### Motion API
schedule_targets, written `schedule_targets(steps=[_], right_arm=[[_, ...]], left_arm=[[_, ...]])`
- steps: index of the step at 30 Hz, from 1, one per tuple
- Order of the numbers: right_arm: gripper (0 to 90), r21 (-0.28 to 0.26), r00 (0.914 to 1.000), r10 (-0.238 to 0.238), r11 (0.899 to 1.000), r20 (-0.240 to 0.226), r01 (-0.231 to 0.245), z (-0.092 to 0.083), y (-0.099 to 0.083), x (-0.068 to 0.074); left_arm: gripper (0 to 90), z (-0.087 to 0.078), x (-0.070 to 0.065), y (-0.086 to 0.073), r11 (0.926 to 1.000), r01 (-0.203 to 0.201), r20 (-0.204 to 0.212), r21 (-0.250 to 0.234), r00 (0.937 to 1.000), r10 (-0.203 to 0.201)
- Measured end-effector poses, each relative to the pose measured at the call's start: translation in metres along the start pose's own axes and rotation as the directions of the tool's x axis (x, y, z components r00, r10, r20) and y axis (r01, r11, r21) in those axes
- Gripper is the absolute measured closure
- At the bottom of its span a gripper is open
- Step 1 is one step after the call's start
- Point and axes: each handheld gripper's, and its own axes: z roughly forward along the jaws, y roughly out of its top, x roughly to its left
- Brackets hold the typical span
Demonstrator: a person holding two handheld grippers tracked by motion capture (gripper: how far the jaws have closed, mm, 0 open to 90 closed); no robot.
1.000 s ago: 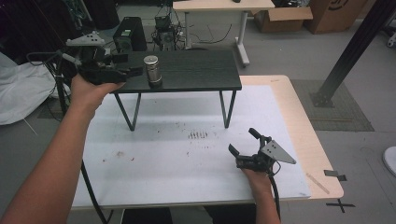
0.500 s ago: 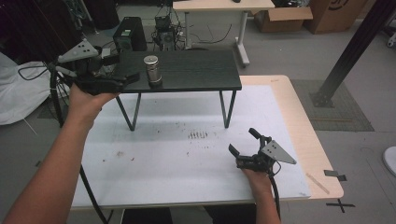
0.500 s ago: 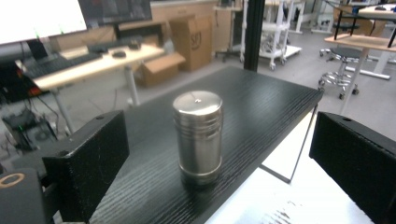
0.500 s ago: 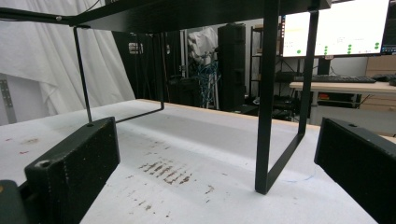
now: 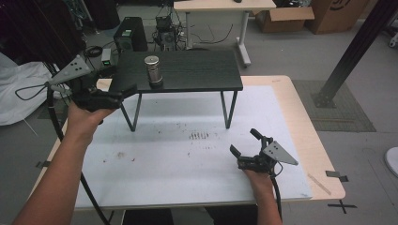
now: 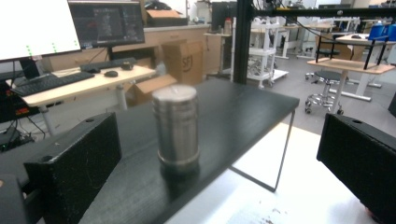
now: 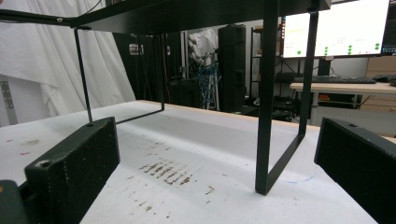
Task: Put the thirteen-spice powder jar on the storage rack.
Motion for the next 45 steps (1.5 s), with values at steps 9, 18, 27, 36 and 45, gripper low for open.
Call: schedule_targets(steps=[9, 18, 27, 36, 45], right_arm=[[0.0, 0.01, 1.0, -0.007, 1.0, -0.003, 0.007, 0.001, 0.0, 0.001], [0.0, 0.016, 0.9999, -0.012, 1.0, -0.004, 0.012, 0.001, 0.0, 0.001], [0.0, 0.017, 0.9999, -0.015, 1.0, -0.003, 0.015, 0.002, 0.0, 0.001], [0.0, 0.018, 0.9999, -0.016, 1.0, -0.003, 0.016, 0.002, 0.0, 0.001], [0.0, 0.016, 0.9999, -0.015, 1.0, -0.003, 0.015, 0.002, 0.0, 0.001]], left_arm=[[0.2, -0.011, -0.006, -0.027, 0.9996, 0.004, 0.0, -0.029, 1.0, -0.004], [0.2, -0.024, -0.007, -0.047, 0.9977, -0.031, -0.028, -0.061, 0.9992, 0.029], [0.2, -0.029, -0.007, -0.068, 0.9945, -0.022, -0.015, -0.102, 0.9997, 0.021], [0.2, -0.029, -0.004, -0.095, 0.9914, 0.0, 0.022, -0.131, 0.9998, 0.003], [0.2, -0.027, -0.006, -0.112, 0.9906, 0.02, 0.039, -0.136, 0.9991, -0.015]])
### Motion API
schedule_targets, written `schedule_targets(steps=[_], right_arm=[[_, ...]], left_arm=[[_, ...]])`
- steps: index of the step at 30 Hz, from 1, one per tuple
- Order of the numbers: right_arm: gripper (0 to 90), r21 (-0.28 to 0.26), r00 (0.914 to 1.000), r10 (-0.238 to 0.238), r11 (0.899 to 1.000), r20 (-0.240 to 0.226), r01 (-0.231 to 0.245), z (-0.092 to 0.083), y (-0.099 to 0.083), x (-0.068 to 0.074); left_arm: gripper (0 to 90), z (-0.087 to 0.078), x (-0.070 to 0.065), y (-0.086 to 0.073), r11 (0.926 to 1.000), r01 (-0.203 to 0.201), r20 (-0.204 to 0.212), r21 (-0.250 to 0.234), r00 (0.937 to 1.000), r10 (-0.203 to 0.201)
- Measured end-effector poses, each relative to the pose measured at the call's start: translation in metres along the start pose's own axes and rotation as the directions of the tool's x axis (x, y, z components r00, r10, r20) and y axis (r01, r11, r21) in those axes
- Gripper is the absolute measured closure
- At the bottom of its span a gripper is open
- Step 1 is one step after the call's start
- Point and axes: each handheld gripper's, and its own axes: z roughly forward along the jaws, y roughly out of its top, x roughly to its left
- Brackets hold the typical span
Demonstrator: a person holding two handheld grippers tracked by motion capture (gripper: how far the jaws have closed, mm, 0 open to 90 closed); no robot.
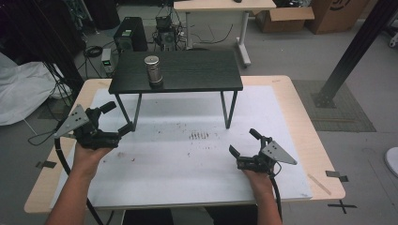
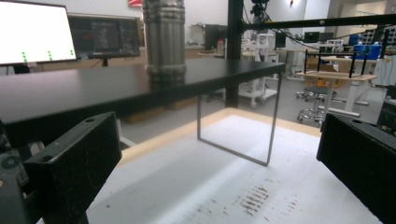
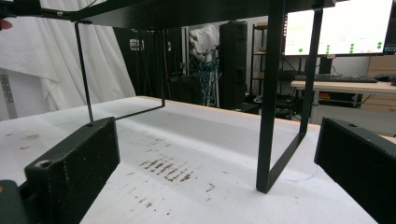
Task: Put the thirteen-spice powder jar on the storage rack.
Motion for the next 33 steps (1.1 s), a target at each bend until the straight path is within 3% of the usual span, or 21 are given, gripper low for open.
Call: schedule_targets(steps=[10, 16, 22, 26, 33], right_arm=[[0.0, -0.002, 1.0, 0.0, 1.0, -0.001, 0.0, 0.0, 0.0, 0.0], [0.0, -0.001, 1.0, 0.001, 1.0, -0.001, -0.001, 0.0, 0.0, 0.0], [0.0, -0.002, 1.0, -0.001, 1.0, -0.001, 0.001, 0.0, 0.0, 0.0], [0.0, -0.001, 1.0, -0.002, 1.0, -0.001, 0.002, 0.0, 0.0, 0.0], [0.0, -0.001, 1.0, -0.003, 1.0, 0.0, 0.003, 0.0, 0.0, 0.0]], left_arm=[[0.2, -0.006, 0.005, -0.024, 0.9992, 0.021, -0.019, -0.033, 0.9996, -0.022], [0.2, -0.008, 0.007, -0.041, 0.9998, 0.021, -0.039, -0.006, 0.999, -0.021], [0.2, -0.01, 0.007, -0.058, 0.9995, 0.029, -0.06, -0.011, 0.9978, -0.029], [0.2, -0.01, 0.007, -0.071, 0.9994, 0.035, -0.045, 0.007, 0.9984, -0.035], [0.2, -0.012, 0.009, -0.091, 0.9984, 0.055, -0.057, 0.014, 0.9969, -0.054]])
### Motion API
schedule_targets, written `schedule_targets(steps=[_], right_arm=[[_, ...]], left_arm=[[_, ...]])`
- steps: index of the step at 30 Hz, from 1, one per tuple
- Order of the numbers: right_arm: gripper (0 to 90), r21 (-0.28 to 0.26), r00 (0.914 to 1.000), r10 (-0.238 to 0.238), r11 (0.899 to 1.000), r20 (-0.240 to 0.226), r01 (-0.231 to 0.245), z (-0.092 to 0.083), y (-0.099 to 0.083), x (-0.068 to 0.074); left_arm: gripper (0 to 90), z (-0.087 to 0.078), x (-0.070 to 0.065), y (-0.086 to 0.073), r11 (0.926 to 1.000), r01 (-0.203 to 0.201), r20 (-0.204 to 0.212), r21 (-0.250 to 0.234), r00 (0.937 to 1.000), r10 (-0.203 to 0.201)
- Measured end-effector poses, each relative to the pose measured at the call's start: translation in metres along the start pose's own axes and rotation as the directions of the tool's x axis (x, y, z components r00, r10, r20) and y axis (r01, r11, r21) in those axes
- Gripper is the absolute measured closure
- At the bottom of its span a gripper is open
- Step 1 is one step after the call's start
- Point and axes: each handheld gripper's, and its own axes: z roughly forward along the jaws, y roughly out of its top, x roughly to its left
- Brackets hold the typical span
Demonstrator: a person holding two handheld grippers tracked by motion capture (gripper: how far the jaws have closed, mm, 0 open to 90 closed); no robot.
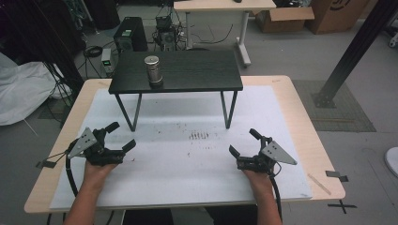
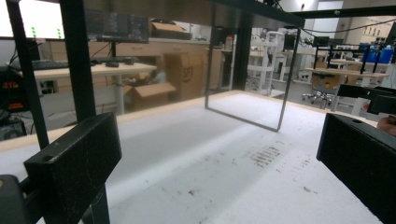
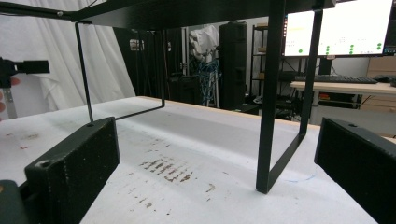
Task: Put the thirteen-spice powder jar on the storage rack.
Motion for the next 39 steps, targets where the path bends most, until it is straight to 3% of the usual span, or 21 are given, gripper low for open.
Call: schedule_targets(steps=[12, 17, 21, 26, 33, 39], right_arm=[[0.0, 0.0, 1.0, 0.0, 1.0, 0.0, 0.0, 0.0, 0.0, 0.0], [0.0, 0.001, 1.0, -0.001, 1.0, -0.001, 0.001, 0.0, 0.0, 0.0], [0.0, 0.004, 1.0, -0.001, 1.0, -0.001, 0.001, 0.0, 0.0, 0.0], [0.0, 0.002, 1.0, -0.003, 1.0, 0.0, 0.003, 0.0, 0.0, 0.0], [0.0, -0.004, 1.0, -0.003, 1.0, 0.002, 0.003, 0.0, 0.0, 0.0], [0.0, -0.001, 1.0, -0.004, 1.0, 0.0, 0.004, 0.0, 0.0, 0.0]], left_arm=[[0.5, 0.0, -0.004, -0.017, 0.9995, -0.014, -0.02, 0.028, 0.9997, 0.015], [0.3, -0.002, -0.007, -0.025, 0.9996, -0.026, -0.009, 0.01, 0.9996, 0.026], [0.2, -0.004, -0.01, -0.027, 0.9983, -0.055, -0.016, -0.016, 0.9984, 0.055], [0.2, -0.005, -0.019, -0.028, 0.9918, -0.125, -0.065, -0.025, 0.9902, 0.123], [0.2, -0.005, -0.017, -0.028, 0.9951, -0.096, -0.086, -0.023, 0.9919, 0.093], [0.2, -0.005, -0.017, -0.028, 0.9951, -0.097, -0.086, -0.019, 0.9918, 0.095]])
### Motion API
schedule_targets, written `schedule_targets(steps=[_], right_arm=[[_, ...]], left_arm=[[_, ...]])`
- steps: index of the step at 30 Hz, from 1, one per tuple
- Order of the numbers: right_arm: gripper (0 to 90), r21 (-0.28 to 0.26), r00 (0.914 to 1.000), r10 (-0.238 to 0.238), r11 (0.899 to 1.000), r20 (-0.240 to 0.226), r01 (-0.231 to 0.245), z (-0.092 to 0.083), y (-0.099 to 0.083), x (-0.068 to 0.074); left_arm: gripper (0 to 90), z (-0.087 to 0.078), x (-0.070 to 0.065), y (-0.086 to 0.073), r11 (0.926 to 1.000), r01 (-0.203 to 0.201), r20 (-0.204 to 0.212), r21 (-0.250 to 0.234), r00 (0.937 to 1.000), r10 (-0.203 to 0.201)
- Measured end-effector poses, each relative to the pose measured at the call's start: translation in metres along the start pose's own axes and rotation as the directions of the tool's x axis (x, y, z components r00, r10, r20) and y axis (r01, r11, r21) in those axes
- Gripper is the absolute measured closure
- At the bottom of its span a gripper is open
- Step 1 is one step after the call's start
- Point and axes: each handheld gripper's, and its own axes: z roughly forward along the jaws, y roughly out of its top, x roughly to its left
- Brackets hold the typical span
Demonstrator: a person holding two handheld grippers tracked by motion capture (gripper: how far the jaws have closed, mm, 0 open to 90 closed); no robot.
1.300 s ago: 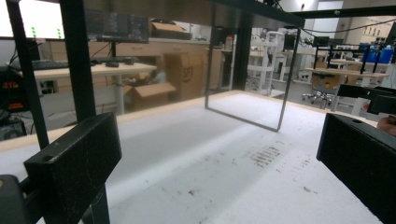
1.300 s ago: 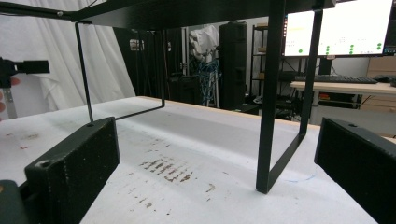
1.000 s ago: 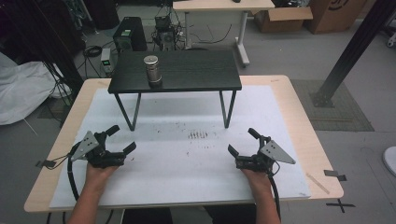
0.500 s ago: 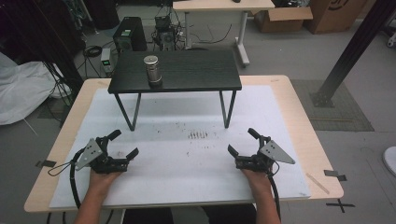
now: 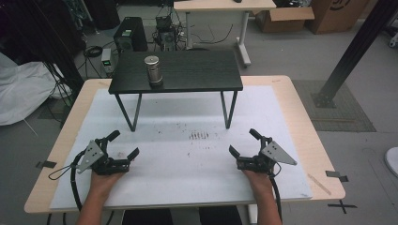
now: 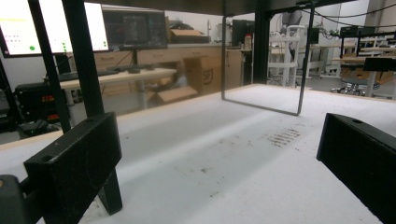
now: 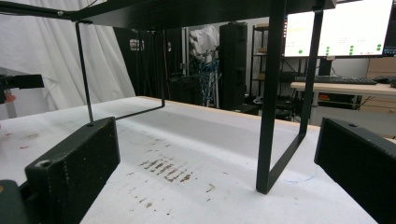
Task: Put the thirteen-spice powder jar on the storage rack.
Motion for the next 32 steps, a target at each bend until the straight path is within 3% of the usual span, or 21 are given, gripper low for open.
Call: schedule_targets(steps=[11, 32], right_arm=[[0.0, 0.005, 1.0, -0.005, 1.0, -0.001, 0.005, 0.0004, 0.0001, 0.0004], [0.0, 0.004, 1.0, -0.003, 1.0, 0.001, 0.003, 0.0004, 0.0001, 0.0002]], left_arm=[[0.2, -0.0005, -0.0016, -0.0001, 0.9998, -0.017, -0.001, -0.005, 0.9998, 0.017], [0.2, -0.0002, -0.0005, -0.0001, 1.0, -0.001, -0.005, -0.003, 1.0, 0.001]])
